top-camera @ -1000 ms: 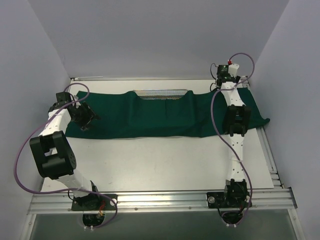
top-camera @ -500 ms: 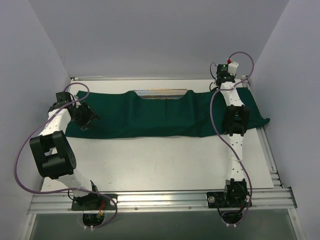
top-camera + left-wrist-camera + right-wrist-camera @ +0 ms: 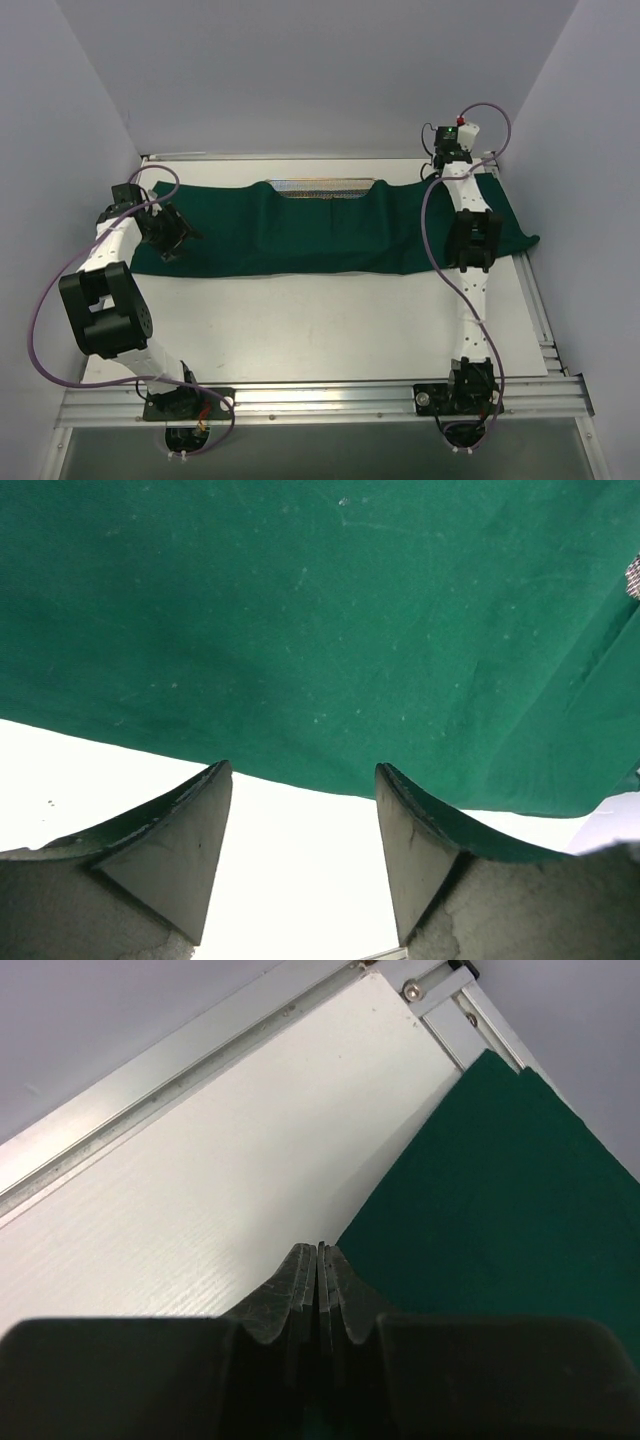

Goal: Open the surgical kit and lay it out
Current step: Open the surgical kit at the center of the board.

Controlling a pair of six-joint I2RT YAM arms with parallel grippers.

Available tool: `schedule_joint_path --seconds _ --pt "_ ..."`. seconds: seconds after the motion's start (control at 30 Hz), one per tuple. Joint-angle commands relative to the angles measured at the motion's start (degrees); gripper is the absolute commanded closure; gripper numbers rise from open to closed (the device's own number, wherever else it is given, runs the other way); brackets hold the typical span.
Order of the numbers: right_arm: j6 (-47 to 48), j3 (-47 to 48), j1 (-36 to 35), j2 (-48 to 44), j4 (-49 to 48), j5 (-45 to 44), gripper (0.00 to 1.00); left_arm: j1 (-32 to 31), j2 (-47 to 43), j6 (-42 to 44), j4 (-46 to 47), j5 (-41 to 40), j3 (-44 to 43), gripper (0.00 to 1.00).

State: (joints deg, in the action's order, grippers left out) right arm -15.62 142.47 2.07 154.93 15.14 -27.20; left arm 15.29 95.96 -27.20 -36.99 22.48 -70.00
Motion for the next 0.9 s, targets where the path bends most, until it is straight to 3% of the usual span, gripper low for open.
schedule_joint_path --seconds 0.0,0.2,0.47,0.6,0.87 --pt "-6.51 -1.66 1.01 -11.29 3.84 1.79 1.0 -0.26 -2.88 2.15 -0.88 -0.59 -2.07 0.31" --pt "-11.54 -18.87 2.07 -27.89 10.17 6.72 1.0 -0.43 -2.27 1.28 -1.42 0.1 -3.83 0.21" --pt "-16.2 -46.2 1.98 -49.7 15.01 16.72 1.0 -1.23 -2.97 -2.94 1.56 3.71 -3.48 0.2" --pt "-16.2 -62.81 2.07 -63.92 16.5 19.46 1.0 -1.84 -2.89 -9.59 6.31 7.75 -0.06 0.18" --pt "-20.32 -87.79 4.26 -85.47 30.03 16.49 1.0 -6.76 -2.62 -19.8 11.77 6.0 2.06 0.15"
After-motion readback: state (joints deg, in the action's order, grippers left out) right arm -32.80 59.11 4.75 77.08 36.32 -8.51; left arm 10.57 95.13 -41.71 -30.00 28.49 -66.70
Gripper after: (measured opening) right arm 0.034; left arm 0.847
